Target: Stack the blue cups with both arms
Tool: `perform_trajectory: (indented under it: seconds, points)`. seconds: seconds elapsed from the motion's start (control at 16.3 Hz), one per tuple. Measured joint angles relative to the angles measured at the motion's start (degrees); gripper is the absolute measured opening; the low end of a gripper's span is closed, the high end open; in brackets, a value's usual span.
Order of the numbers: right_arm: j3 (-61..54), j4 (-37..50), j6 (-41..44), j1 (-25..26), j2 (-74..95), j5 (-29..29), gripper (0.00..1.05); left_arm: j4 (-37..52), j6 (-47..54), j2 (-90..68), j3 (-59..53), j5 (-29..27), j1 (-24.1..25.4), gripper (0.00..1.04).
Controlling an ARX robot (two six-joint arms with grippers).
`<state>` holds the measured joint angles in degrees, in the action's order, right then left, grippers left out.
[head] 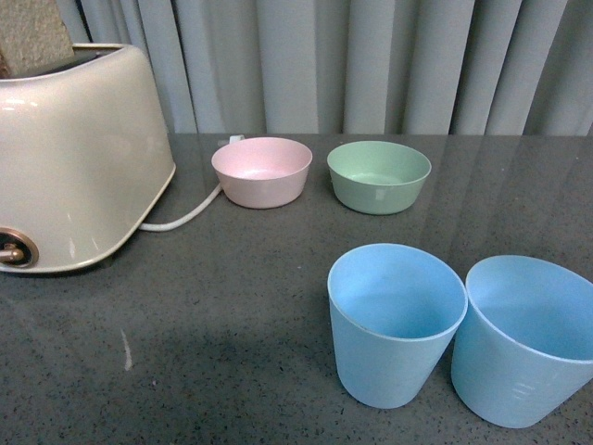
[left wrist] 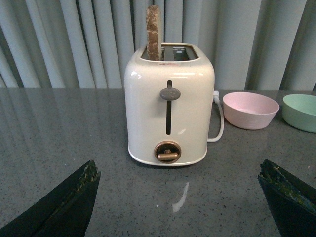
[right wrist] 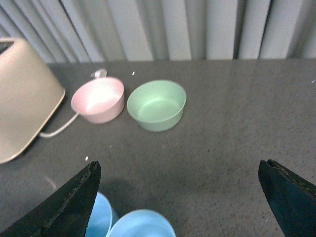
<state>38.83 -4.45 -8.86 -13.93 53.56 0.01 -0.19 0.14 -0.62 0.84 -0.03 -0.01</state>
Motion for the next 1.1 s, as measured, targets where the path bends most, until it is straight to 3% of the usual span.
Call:
perform_trajectory:
  seconds: [0.18, 0.74, 0.86, 1.1]
  points:
    - [0.8, -10.0, 0.6, 0.4, 8.2, -2.3, 0.98, 0.0, 0.0, 0.0, 0.0, 0.0, 0.0, 0.98]
    - [0.0, -9.5, 0.3, 0.4, 17.9, -2.7, 0.97, 0.0, 0.0, 0.0, 0.0, 0.0, 0.0, 0.98]
    - [0.0, -9.2, -0.4, 0.2, 20.0, -2.3, 0.84, 0.0, 0.0, 0.0, 0.0, 0.0, 0.0, 0.98]
    - [0.5, -9.6, -0.7, -1.1, 20.3, -1.6, 0.44, 0.0, 0.0, 0.0, 0.0, 0.0, 0.0, 0.98]
